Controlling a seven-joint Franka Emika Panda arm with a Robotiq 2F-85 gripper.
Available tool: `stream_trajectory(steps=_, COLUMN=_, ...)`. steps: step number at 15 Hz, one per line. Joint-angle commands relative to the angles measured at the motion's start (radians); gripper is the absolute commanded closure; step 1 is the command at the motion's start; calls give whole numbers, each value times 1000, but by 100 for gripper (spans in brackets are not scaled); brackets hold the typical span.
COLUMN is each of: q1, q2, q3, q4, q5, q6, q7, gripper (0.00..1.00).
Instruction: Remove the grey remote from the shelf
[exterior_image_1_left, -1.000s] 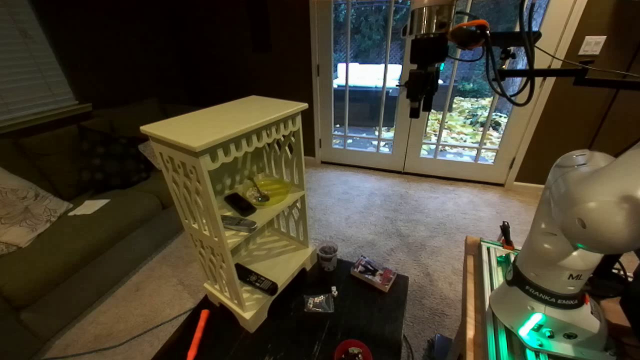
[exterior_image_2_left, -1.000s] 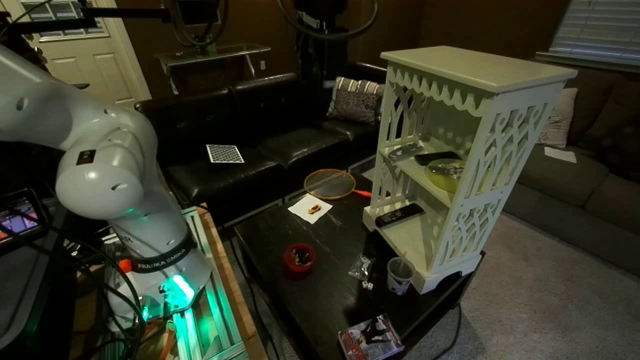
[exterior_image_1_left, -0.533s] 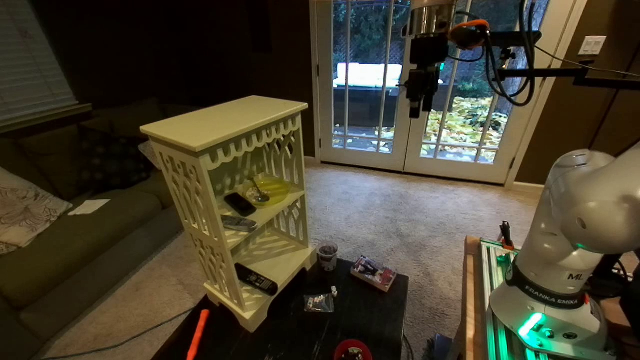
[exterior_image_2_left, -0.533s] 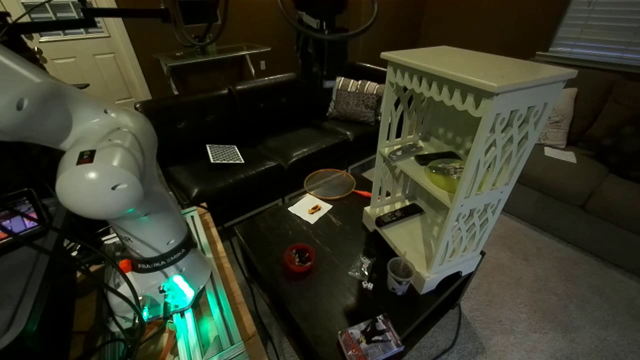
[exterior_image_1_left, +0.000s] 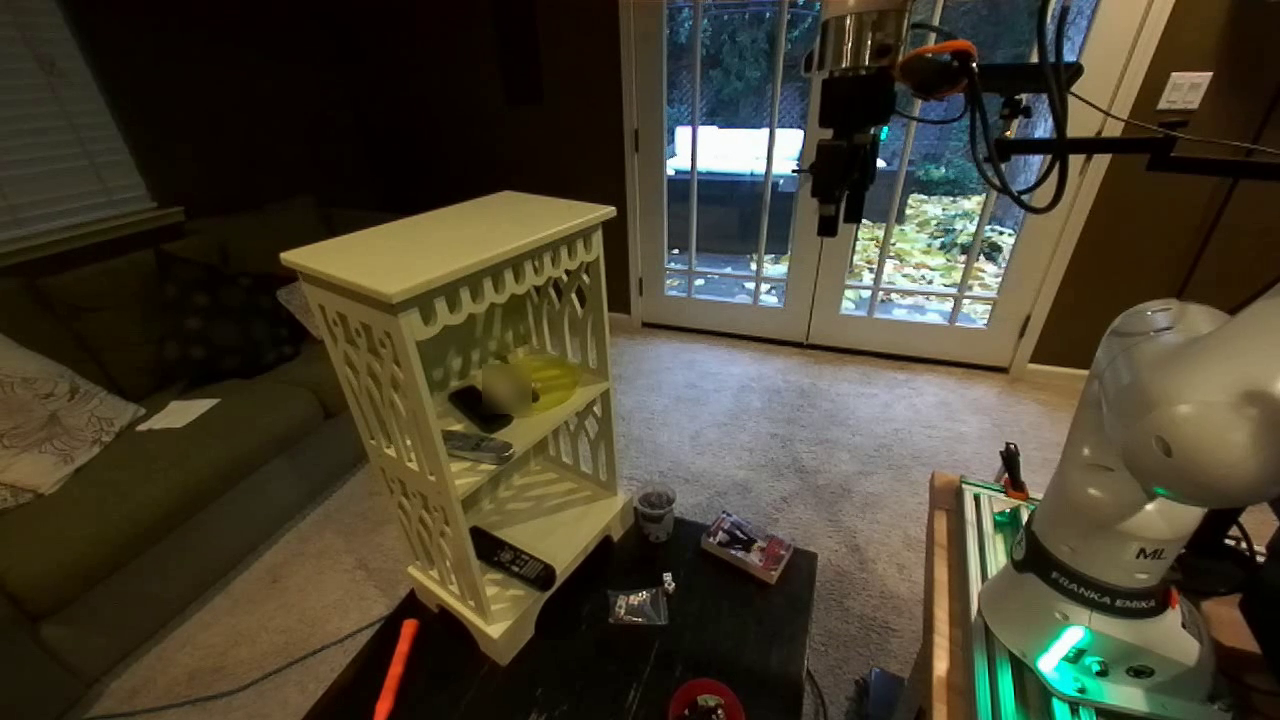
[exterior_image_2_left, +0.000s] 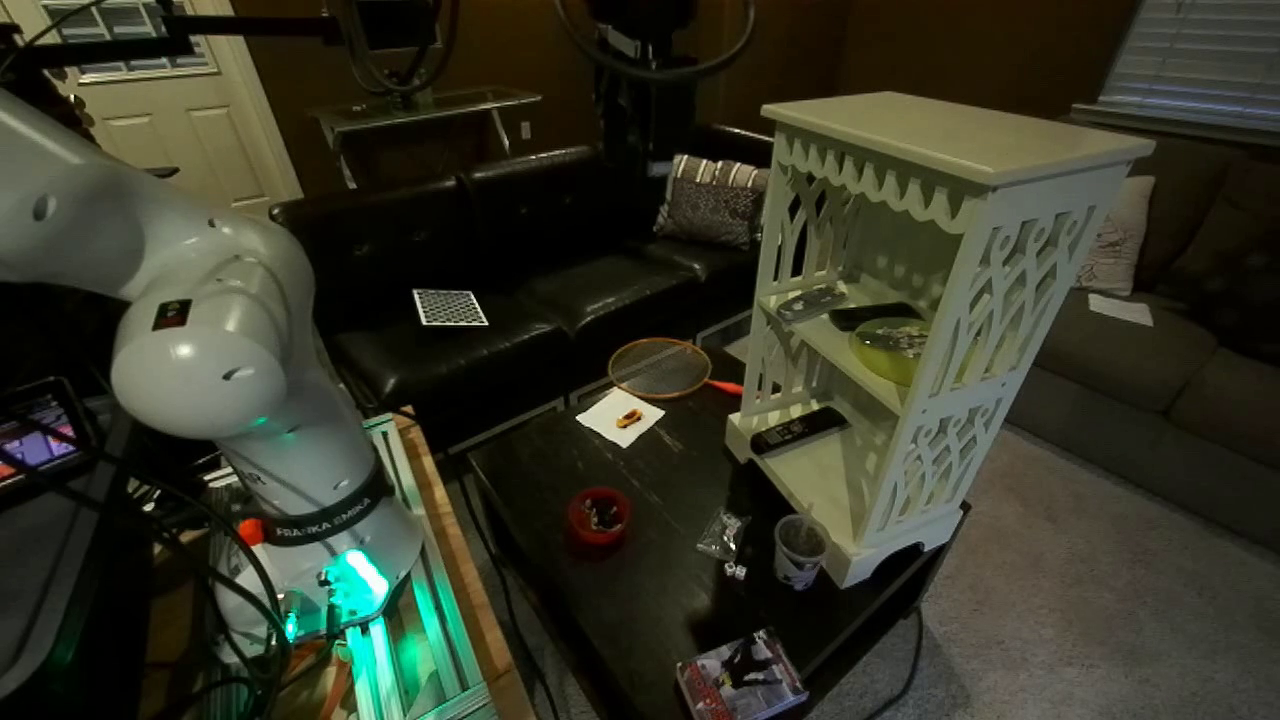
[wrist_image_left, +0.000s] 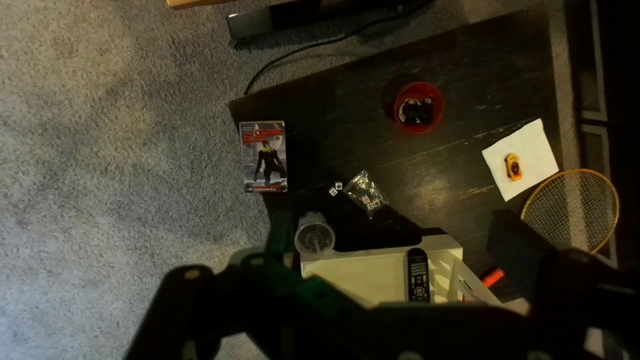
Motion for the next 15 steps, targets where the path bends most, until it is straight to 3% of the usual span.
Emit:
stream_trajectory(steps=1, q1=10, q2=39, q3=23, q4=-44, q5=30, q6=78, q7=39, gripper=0)
stream_trajectory(steps=8, q1=101, q2=171, q3=110, q4=-159, q5=206, q6=314, q7=101, gripper=0)
stream_trajectory(steps=10, q1=143, q2=216, q3=102, q4=-154, q5=264, q6=298, q7=14, gripper=0)
stream_trajectory(steps=11, q1=112, q2=183, q3=115, q4=-158, q5=213, q6=292, q7=63, gripper=0)
stream_trajectory(steps=15, q1=133, q2=222, q3=116, q4=-157, q5=238, q6=294, q7=35, gripper=0)
